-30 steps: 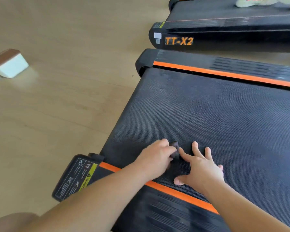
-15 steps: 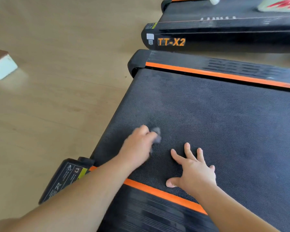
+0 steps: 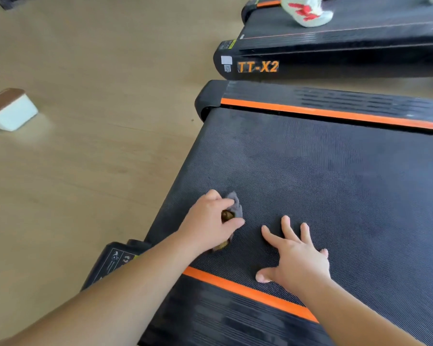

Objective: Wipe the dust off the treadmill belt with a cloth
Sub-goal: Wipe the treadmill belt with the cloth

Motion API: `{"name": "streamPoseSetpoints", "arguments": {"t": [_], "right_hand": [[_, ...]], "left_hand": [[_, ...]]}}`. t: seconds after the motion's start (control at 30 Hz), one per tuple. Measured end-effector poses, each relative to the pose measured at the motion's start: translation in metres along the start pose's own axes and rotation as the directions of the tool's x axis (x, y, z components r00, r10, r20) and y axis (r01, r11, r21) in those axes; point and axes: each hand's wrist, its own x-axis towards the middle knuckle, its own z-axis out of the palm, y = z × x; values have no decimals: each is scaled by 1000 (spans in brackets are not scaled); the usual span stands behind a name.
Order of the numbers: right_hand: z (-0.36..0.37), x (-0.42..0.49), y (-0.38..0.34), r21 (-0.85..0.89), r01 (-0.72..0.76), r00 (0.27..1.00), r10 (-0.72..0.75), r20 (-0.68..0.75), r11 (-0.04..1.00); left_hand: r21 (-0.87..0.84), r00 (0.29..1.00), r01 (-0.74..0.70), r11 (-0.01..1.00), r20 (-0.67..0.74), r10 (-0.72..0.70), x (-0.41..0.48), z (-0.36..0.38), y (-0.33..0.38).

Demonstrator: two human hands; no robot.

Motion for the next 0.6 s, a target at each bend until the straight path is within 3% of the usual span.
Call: {"name": "streamPoseSetpoints", "arguments": {"t": [0.2,0.3,0.33,0.37,0.43,0.47,0.6], "right_hand": [[-2,-3,-3,-2,-5,1000,5,3,1000],[-3,-3,-3,2,-4,1000,4,6,1000],[-2,-4,-2,9,-5,1000,4,3,1000],[-2,-4,-2,18,-6,1000,6,1,1000],[-3,-4,-3,24,-7,1000,6,6,1000],[-4,-4,-4,20,-6,1000,5,13,1000],[-20,-4,-2,34,-3,998,1,57,999]], "left_hand": [[-392,973,93,915,-161,-167,10,-30,16],[-632,956,120,765,-134,-261,12,-37,12],[-632,960,110,767,-132,-246,12,-36,8],[-544,969,90,834,-144,-199,12,-35,3],[-193,992,40,980,-107,-61,8,-28,-6],[-74,998,0,997,-61,-5,6,-22,-6],[138,976,-200,970,117,185,1,8,2]]}}
